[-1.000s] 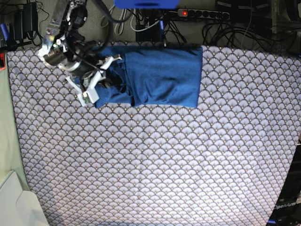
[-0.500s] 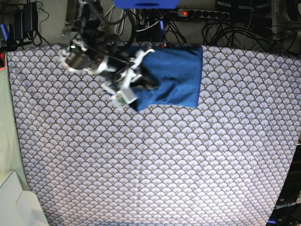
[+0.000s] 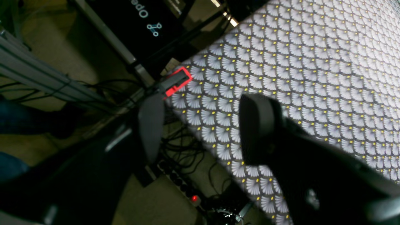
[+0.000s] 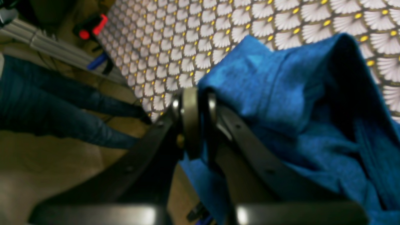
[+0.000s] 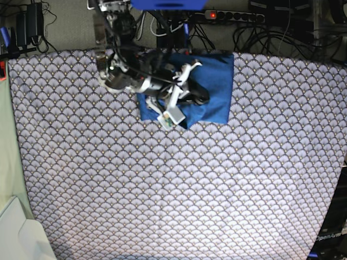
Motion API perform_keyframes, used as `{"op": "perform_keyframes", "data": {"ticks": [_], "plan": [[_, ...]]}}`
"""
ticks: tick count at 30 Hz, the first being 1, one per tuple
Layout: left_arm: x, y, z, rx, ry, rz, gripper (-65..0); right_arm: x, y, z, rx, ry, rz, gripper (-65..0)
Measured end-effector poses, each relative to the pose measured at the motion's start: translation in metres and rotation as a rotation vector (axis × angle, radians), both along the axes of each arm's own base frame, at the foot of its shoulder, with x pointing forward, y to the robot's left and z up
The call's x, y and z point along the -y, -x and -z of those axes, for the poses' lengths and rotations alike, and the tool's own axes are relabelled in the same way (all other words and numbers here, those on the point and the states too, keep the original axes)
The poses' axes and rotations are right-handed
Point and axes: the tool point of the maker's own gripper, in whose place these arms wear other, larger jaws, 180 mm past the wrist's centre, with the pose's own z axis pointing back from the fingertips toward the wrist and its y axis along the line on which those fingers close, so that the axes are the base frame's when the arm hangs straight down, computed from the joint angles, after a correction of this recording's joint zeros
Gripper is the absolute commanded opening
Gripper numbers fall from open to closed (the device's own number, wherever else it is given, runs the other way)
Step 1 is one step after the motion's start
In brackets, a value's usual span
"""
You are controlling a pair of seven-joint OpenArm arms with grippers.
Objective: Fold the T-shirt properly
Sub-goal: 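Lift the band's end with the right gripper and fold it over the middle, then press and tuck the folded end with the right gripper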
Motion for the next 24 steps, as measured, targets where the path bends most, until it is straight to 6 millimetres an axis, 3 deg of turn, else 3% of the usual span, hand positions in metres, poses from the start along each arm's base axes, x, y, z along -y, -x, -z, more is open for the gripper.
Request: {"op": "perform_keyframes", "data": {"ticks": [5,15,20,24], "plan": [[0.0,-0.001,0.0,0.002,0.0,0.0,-27.5,-0.003,-0.006,0.004,-0.006,0.001,-0.008,-65.0],[0.0,-0.001,0.0,0.002,0.0,0.001,-27.5,-0.041,0.008,0.005,-0.006,-0.065,-0.092,-65.0],[0.0,0.0,0.0,0.002,0.0,0.0,-27.5,-0.043,0.004,0.022,-0.048,-0.056,-0.094,-65.0],[0.0,0.0,0.0,0.0,-0.001,0.0,-27.5,-0.043,-0.002,0.023,-0.047,-0.053,-0.094,-65.0]]}}
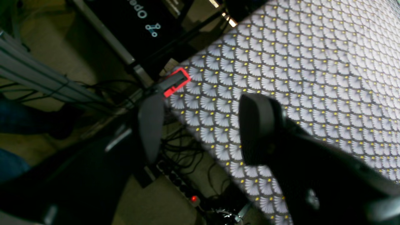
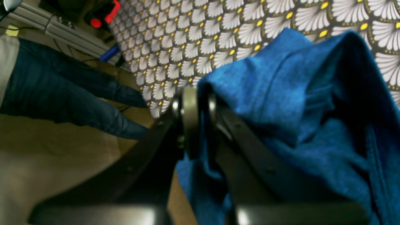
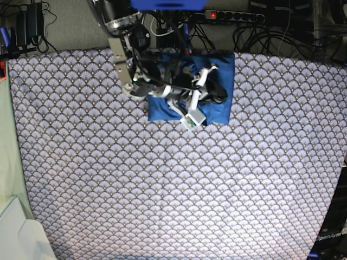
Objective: Fold the T-shirt properly
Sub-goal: 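Press and tuck the folded end with the right gripper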
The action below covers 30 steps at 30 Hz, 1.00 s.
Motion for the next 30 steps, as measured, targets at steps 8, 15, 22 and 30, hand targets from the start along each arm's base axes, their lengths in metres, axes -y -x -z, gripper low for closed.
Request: {"op": "perform_keyframes", "data": {"ticks": [8,15,22,30], "plan": [[0.0,0.0,0.0,-0.001,-0.001,0.0,-27.5,-0.004,-0.016,-0.019,0.026,-0.059,0.015,-63.1],[0.0,0.0,0.0,-0.001,-0.001,-0.001,-27.5,-0.009,-0.012,-0.014,-0.022,-0.039,0.035,-54.0],[0.0,0.0,0.0,-0.001,-0.001,-0.001,-27.5,-0.033,0.006,-0.018,0.0,-0.03,-0.063,-44.1],[-0.001,0.001,0.001,-0.003,0.002,-0.003,-27.5,-0.028,-0.016,-0.078,0.167,-0.105,-0.026,-43.0]]}}
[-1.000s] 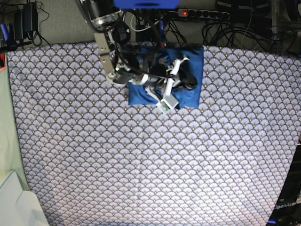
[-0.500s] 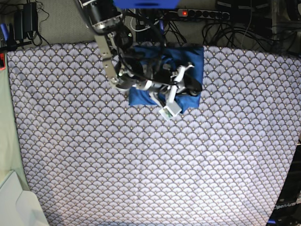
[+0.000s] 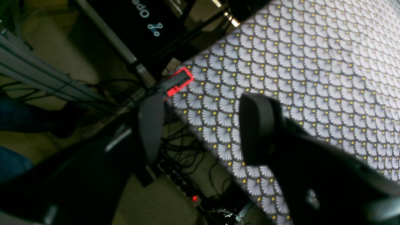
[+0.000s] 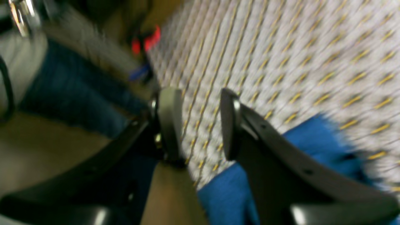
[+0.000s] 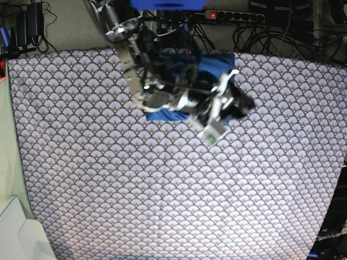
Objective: Fold the T-shirt properly
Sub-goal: 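Press and tuck the folded end with the right gripper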
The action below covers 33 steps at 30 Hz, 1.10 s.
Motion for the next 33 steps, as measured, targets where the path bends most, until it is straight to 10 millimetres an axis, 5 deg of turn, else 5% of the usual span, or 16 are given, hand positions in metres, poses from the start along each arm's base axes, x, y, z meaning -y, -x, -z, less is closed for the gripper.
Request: {"op": "perform_keyframes", "data": {"ticks": [4,9,14,23,33], "plan": [[0.001,0.0,0.001,0.002,0.004,0.0,-27.5,0.047,-0.032,-0.007,-0.011,-0.011,0.196,-44.9],[0.001,0.0,0.001,0.003,0.004,0.001,-27.5,0.083,-0.022,0.019,-0.077,0.041,0.285,-45.3],[0.001,-0.001,0.001,0.005,0.003,0.001,-27.5,0.086,0.011,0.039,-0.155,0.056,0.286,-42.5],[0.001,-0.001,0.0,0.007,0.003,0.001,-27.5,0.083,0.016,0.043,-0.17,0.057,0.278,-22.6],[0.001,-0.001,0.0,0.007,0.003,0.001,-27.5,0.092,0.027,0.072,-0.234,0.11,0.268,-21.9]]}}
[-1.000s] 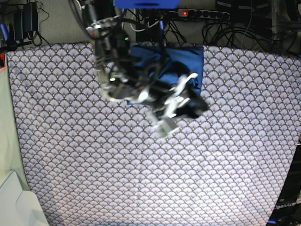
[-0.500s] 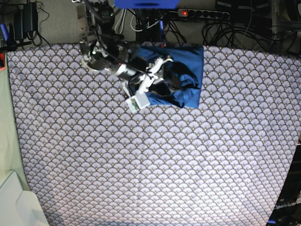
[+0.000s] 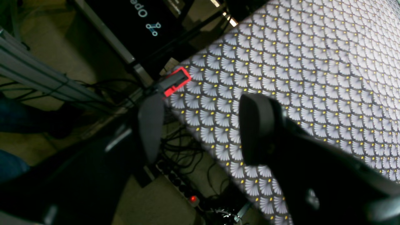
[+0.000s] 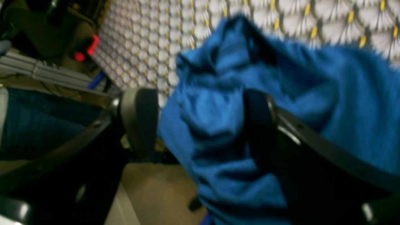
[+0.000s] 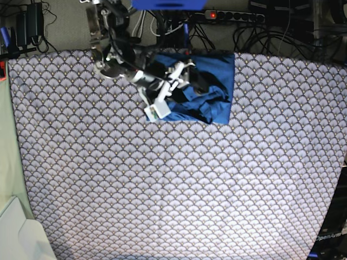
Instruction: Fold the T-shirt properly
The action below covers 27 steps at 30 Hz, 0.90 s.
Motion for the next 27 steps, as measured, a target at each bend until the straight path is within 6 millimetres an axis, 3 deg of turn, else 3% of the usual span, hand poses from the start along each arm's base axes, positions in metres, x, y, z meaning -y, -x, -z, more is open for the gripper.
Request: {"op": "perform_keyframes", "data": {"ticks": [11,18,22,27], "plan": [[0.0,0.0,0.0,0.003,-0.001,0.0,-27.5,0.0,0.005,0.005,-0.013,-0.01,0.012,-24.2],[0.0,0.0,0.0,0.003,-0.002,-0.001,-27.5,-0.002,0.003,0.016,-0.042,-0.002,0.002,-47.3],[0.0,-0.001,-0.001,0.006,-0.002,0.0,-27.5,-0.022,0.009,0.012,-0.029,-0.006,-0.073,-63.2],[0.0,-0.001,-0.001,0.005,-0.002,0.0,-27.5,-0.055,0.025,0.0,0.038,0.014,-0.252,-65.0]]}}
